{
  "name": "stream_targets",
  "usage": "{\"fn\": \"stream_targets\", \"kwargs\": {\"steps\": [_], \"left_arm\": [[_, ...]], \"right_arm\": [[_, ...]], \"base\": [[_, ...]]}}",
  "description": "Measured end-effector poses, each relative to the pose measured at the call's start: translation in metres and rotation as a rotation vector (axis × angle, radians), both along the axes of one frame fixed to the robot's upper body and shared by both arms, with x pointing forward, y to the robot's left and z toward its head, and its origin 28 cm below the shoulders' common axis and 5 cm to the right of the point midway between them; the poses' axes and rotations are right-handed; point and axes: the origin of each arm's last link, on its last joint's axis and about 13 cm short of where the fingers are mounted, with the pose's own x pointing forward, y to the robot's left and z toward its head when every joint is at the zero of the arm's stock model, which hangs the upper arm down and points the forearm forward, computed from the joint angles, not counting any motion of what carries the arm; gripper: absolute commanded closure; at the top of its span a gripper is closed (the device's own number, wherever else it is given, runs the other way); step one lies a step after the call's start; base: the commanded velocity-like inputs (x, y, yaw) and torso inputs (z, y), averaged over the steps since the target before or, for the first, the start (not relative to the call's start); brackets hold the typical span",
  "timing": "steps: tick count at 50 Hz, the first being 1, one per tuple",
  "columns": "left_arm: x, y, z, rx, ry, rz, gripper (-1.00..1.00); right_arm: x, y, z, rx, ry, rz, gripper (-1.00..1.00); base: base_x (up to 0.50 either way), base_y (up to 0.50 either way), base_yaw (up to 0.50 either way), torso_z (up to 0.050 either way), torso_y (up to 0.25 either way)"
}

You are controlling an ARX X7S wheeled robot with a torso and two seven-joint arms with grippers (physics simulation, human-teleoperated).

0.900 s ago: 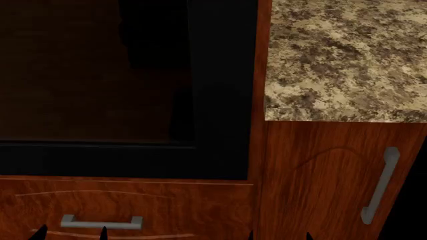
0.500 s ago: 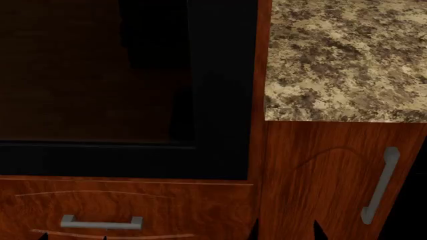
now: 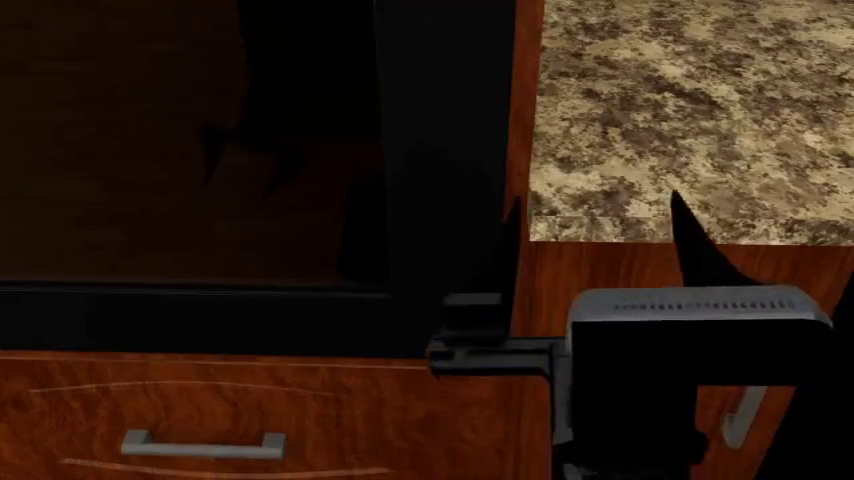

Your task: Press the stop button on the microwave

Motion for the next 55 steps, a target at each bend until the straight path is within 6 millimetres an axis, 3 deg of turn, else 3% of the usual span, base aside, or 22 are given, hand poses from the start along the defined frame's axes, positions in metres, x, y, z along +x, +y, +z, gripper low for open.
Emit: {"fn": "stream_targets", "kwargs": {"steps": [12, 22, 36, 55], "left_arm": [[-0.062, 0.023, -0.038, -0.013, 0.28, 0.12, -1.0], [-0.102, 0.026, -0.05, -0.047, 0.439, 0.173, -1.0], [-0.119, 0.026, -0.054, -0.064, 0.505, 0.196, -1.0], [-0.123, 0.026, -0.054, -0.068, 0.522, 0.202, -1.0]], "right_arm": [[0.0, 0.003, 0.066, -0.014, -0.122, -0.006, -1.0], [-0.003, 0.009, 0.116, -0.024, -0.207, -0.003, -1.0], [-0.009, 0.016, 0.17, -0.032, -0.298, -0.004, -1.0], [0.007, 0.027, 0.23, -0.061, -0.311, -0.022, -1.0]], "base": [[0.0, 0.0, 0.0, 0.0, 0.0], [0.0, 0.0, 0.0, 0.0, 0.0], [0.0, 0.0, 0.0, 0.0, 0.0], [0.0, 0.0, 0.0, 0.0, 0.0]]}}
